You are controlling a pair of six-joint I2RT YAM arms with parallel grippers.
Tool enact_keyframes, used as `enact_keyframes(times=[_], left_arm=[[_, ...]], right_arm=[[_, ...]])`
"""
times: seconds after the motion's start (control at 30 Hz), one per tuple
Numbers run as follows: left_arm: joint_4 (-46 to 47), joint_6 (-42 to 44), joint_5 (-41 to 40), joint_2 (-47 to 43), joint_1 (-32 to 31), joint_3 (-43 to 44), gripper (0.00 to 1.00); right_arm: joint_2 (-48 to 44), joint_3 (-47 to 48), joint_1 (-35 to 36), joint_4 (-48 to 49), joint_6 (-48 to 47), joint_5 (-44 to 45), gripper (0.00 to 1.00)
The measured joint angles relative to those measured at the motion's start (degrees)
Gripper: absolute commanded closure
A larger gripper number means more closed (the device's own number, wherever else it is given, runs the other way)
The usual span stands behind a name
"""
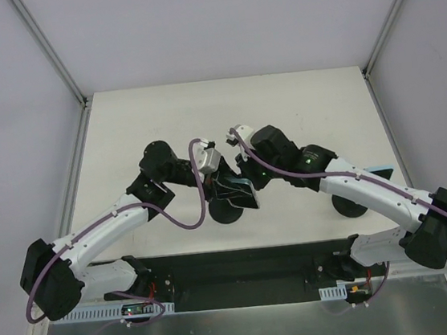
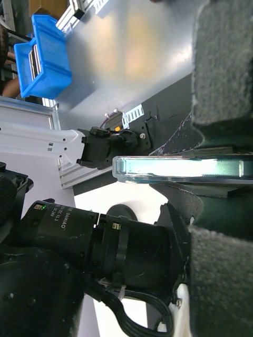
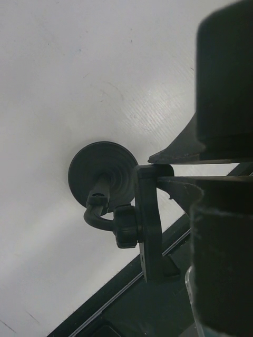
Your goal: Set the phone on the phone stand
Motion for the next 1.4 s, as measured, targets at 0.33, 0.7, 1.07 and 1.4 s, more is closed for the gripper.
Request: enact_keyframes(times=[0.33, 0.7, 1.07, 1.4], left_arm=[[4.7, 2.7, 3.0, 8.6, -0.3, 1.7, 1.00], [-0.4, 9.3, 3.7, 10.0, -0.3, 2.6, 1.00], [-12.1, 15.3, 0.0, 8.1, -0.3, 3.2, 1.00], [-29.9, 5.7, -46.9, -7.5, -8.8, 0.7, 1.00]], right_arm=[[-0.1, -0.2, -1.6, 0.2, -0.9, -4.5, 0.99], [-1.1, -0.8, -2.3, 0.2, -1.2, -5.1, 0.99], [-2.1, -1.8, -2.4, 1.2, -0.5, -4.5, 1.00], [-9.1, -7.2, 6.7, 7.7, 6.7, 11.5, 1.00]])
